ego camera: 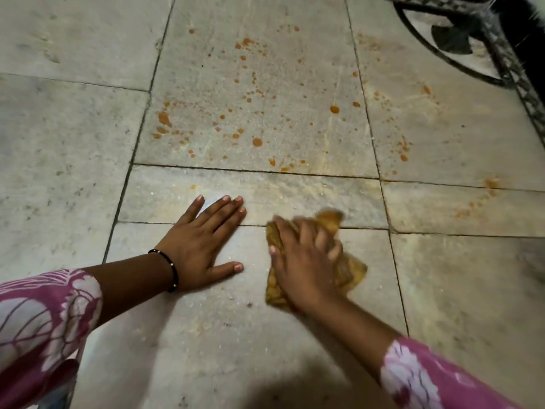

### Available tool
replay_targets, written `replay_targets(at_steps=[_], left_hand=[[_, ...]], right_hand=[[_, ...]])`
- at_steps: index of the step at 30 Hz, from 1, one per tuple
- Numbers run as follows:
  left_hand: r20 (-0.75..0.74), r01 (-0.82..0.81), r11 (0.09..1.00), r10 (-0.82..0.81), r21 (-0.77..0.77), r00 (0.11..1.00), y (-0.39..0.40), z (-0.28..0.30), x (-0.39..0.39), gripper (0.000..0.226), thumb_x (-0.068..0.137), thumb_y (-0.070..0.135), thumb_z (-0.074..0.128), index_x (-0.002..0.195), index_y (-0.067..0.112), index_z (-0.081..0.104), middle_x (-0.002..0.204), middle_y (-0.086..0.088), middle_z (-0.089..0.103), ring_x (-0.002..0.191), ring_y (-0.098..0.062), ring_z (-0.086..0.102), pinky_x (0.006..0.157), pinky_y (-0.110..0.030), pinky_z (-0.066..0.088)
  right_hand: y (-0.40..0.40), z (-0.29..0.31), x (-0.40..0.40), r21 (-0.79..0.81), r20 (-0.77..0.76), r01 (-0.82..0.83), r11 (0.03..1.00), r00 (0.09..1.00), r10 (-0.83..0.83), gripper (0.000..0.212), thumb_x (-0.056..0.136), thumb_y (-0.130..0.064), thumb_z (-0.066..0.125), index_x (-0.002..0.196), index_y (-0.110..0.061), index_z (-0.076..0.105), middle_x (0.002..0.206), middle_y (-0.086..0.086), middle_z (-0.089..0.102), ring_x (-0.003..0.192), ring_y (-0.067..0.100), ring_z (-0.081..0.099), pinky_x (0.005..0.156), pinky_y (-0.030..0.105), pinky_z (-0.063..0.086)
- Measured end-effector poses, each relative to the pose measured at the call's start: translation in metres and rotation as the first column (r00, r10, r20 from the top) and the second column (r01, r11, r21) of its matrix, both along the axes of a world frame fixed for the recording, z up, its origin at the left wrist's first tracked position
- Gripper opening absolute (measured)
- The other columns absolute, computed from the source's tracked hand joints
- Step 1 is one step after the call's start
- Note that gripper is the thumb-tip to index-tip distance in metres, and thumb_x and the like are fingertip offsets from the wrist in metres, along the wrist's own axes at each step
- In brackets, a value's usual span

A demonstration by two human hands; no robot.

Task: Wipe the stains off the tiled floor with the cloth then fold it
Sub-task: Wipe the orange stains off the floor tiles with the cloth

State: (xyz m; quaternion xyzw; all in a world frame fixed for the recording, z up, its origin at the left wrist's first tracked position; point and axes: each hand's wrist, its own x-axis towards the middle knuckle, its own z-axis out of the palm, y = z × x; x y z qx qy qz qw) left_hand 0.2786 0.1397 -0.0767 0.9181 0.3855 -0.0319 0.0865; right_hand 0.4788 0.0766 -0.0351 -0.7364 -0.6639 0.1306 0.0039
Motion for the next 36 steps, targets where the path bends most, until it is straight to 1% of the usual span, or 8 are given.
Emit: replay_targets(at_steps=[6,10,16,20,25,28,31,36], left_hand=[[0.031,0.000,0.999,0.001,-0.035,1.000,0.000,-0.001,0.001,0.092,0.084,0.076,0.017,0.151,0.014,0.013,0.158,-0.006,0.008,0.145,-0.022,0.006,0.114,-0.049,0.001],[0.015,-0.026,0.997,0.027,-0.069,1.000,0.001,0.004,0.003,0.092,0.079,0.077,0.010,0.146,0.020,-0.017,0.155,-0.001,-0.019,0.142,-0.016,-0.019,0.113,-0.045,-0.017],[0.126,0.008,0.997,0.001,-0.073,0.992,0.007,0.013,-0.013,0.091,0.084,0.070,0.024,0.150,0.010,0.006,0.157,-0.007,-0.003,0.145,-0.020,-0.004,0.117,-0.044,-0.005],[0.109,-0.219,0.972,0.210,0.079,0.972,0.012,0.028,-0.083,0.097,0.085,0.073,0.014,0.141,-0.004,0.032,0.150,-0.024,0.026,0.139,-0.036,0.024,0.112,-0.044,0.006],[-0.028,-0.543,0.839,0.544,0.013,0.839,0.012,0.020,-0.159,0.112,0.073,0.084,0.001,0.148,0.003,0.016,0.155,-0.010,0.001,0.145,-0.025,0.005,0.113,-0.040,-0.008],[-0.046,-0.613,0.790,0.613,-0.004,0.789,0.018,0.011,-0.161,0.114,0.070,0.086,0.000,0.149,0.004,0.010,0.157,-0.010,0.000,0.146,-0.022,0.000,0.115,-0.046,-0.005],[0.001,-0.650,0.760,0.650,0.007,0.760,0.023,0.004,-0.156,0.111,0.074,0.085,0.009,0.150,0.004,0.011,0.158,-0.011,0.004,0.146,-0.021,0.001,0.116,-0.046,-0.004],[0.044,-0.667,0.745,0.666,0.022,0.745,0.022,0.000,-0.154,0.102,0.079,0.080,0.024,0.151,0.008,0.009,0.158,-0.006,0.001,0.145,-0.015,-0.001,0.117,-0.041,-0.009]], right_hand=[[0.089,0.002,0.079,-0.016,0.081,0.250,0.968,0.965,-0.248,0.051,0.095,-0.047,0.031,0.145,-0.037,0.022,0.146,0.006,0.027,0.129,0.034,0.024,0.103,0.055,0.024],[0.063,0.014,0.049,-0.149,0.193,0.268,0.952,0.952,-0.238,0.066,0.094,-0.049,0.031,0.149,-0.024,0.004,0.151,0.009,0.017,0.134,0.037,0.018,0.106,0.057,0.022],[0.008,0.023,-0.014,-0.141,0.033,-0.201,0.969,0.978,0.208,0.076,0.089,-0.045,0.041,0.149,-0.020,0.000,0.152,0.005,0.012,0.134,0.029,0.019,0.106,0.048,0.029],[0.037,0.004,-0.041,0.102,-0.031,-0.526,0.845,0.847,0.531,0.055,0.083,-0.039,0.047,0.135,-0.018,0.042,0.140,0.011,0.042,0.121,0.030,0.041,0.096,0.049,0.043],[0.089,-0.005,-0.116,0.145,0.039,-0.800,0.582,0.593,0.805,0.046,0.082,-0.039,0.041,0.121,-0.025,0.060,0.136,0.003,0.051,0.119,0.028,0.049,0.092,0.048,0.040],[0.158,-0.008,-0.113,0.144,0.042,-0.667,0.731,0.742,0.669,0.043,0.085,-0.042,0.042,0.123,-0.032,0.059,0.142,-0.002,0.045,0.129,0.028,0.037,0.093,0.049,0.032],[0.198,-0.012,-0.059,0.180,-0.002,-0.266,0.947,0.963,0.271,0.047,0.087,-0.046,0.038,0.132,-0.036,0.050,0.148,-0.004,0.036,0.128,0.029,0.029,0.096,0.045,0.024],[0.129,-0.018,-0.077,0.202,0.094,-0.191,0.960,0.980,0.175,0.067,0.079,-0.057,0.035,0.140,-0.029,0.039,0.144,0.011,0.034,0.122,0.040,0.028,0.098,0.062,0.025]])
